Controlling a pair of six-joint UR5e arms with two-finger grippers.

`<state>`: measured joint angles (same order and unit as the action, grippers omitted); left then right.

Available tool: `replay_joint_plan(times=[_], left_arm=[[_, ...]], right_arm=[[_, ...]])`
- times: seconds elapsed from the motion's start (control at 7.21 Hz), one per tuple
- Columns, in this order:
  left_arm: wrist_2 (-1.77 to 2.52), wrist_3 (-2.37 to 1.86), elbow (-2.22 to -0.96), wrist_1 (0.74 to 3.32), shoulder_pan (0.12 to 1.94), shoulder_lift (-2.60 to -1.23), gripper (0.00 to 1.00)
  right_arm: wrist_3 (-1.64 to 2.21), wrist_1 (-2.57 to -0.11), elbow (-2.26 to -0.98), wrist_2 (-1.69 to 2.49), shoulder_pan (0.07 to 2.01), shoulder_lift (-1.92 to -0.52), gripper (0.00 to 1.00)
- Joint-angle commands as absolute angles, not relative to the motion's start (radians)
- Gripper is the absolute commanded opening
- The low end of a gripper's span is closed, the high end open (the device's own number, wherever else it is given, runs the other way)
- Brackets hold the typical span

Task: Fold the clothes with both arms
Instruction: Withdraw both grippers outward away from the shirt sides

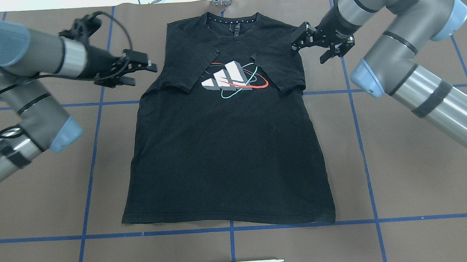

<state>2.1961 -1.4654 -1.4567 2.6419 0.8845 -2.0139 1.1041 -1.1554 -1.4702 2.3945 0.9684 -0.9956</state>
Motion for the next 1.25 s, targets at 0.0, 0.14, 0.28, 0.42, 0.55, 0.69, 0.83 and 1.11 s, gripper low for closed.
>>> replay_joint_plan(times=[0.0,0.14,0.28,0.42,0.55,0.69,0.83,1.11], left_arm=[[2.215,-1.456,-1.622,2.643,0.893,-1.791,0.99],[2.214,-1.456,-1.684,2.643,0.89,-1.713,0.99],[2.214,-1.456,-1.719,2.643,0.882,-1.669,0.99],[2.212,-1.454,-1.724,2.643,0.881,-1.661,0.99],[2.207,-1.454,-1.723,2.645,0.881,-1.661,0.99],[2.206,-1.454,-1.735,2.645,0.881,-1.661,0.99],[2.197,-1.453,-1.736,2.646,0.879,-1.666,0.99],[2.18,-1.453,-1.738,2.646,0.862,-1.667,0.99]], right_arm=[[1.237,-1.154,-1.592,2.448,0.956,-1.096,1.0],[1.262,-1.155,-1.674,2.413,0.921,-1.161,1.0],[1.262,-1.158,-1.76,2.328,0.849,-1.242,1.0],[1.264,-1.16,-1.799,2.303,0.804,-1.284,1.0],[1.262,-1.16,-1.83,2.303,0.767,-1.307,1.0],[1.264,-1.163,-1.857,2.295,0.712,-1.346,1.0],[1.264,-1.163,-1.877,2.278,0.68,-1.383,1.0],[1.264,-1.163,-1.904,2.279,0.615,-1.434,1.0]])
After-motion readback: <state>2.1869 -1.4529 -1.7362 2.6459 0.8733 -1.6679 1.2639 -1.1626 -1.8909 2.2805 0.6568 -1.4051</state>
